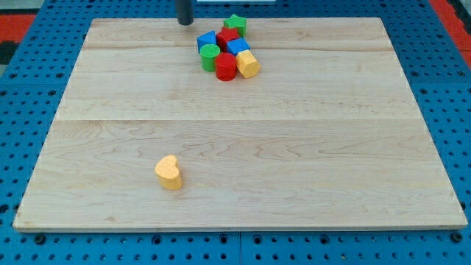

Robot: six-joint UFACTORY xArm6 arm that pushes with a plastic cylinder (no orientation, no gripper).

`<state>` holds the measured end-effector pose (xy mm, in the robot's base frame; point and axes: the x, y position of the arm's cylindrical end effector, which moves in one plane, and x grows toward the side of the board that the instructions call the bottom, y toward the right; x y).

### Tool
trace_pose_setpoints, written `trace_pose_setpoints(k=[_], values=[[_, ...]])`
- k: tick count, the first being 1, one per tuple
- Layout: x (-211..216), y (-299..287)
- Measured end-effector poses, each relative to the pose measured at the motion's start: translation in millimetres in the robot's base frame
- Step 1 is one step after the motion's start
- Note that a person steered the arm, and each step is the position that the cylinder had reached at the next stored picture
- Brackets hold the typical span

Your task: Push the green star into group of blocks

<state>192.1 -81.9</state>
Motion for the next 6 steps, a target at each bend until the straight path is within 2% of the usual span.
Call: trace_pose_setpoints(k=[2,3,4,5,6], values=[[2,144],[17,165],[45,156],[51,128],[14,137]])
